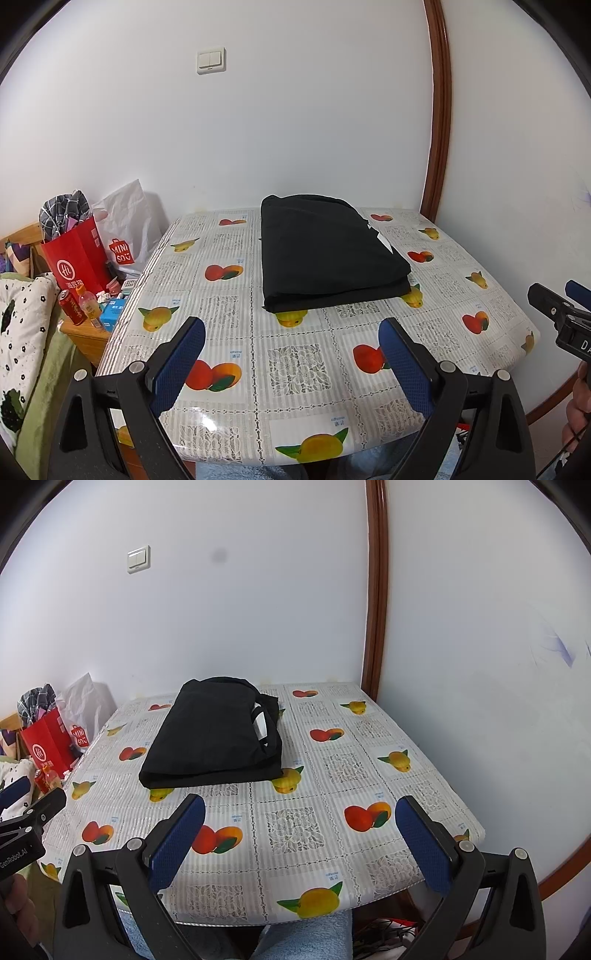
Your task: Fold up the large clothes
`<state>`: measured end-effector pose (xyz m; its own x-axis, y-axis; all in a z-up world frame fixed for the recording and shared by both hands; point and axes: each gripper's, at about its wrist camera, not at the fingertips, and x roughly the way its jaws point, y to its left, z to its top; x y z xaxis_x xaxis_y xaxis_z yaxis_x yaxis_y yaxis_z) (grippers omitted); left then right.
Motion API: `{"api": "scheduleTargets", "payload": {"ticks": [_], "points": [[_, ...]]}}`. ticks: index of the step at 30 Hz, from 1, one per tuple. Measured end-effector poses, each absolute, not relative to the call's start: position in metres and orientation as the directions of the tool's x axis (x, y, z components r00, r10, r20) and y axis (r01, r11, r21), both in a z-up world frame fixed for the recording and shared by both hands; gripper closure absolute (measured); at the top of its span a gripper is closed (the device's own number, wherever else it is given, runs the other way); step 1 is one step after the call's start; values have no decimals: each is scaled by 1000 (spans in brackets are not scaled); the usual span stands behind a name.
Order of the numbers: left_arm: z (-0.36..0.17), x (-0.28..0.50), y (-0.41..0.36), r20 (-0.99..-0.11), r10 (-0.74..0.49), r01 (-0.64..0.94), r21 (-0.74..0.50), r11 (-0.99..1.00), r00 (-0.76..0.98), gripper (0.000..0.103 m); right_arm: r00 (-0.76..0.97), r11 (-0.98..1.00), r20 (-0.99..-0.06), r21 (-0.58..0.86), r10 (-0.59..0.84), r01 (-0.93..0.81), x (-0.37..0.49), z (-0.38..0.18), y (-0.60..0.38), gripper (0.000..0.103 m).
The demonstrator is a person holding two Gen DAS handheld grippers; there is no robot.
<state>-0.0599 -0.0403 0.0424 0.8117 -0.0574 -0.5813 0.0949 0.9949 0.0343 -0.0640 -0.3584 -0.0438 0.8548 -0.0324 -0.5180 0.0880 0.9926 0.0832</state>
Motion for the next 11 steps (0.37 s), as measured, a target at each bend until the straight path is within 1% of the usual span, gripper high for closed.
{"api": "scheduleTargets", "payload": {"ticks": [11], "points": [[46,-58,-40,-577,-62,95,28,995,815,8,855,993,-518,82,-31,85,-63,-44,-358,2]]}}
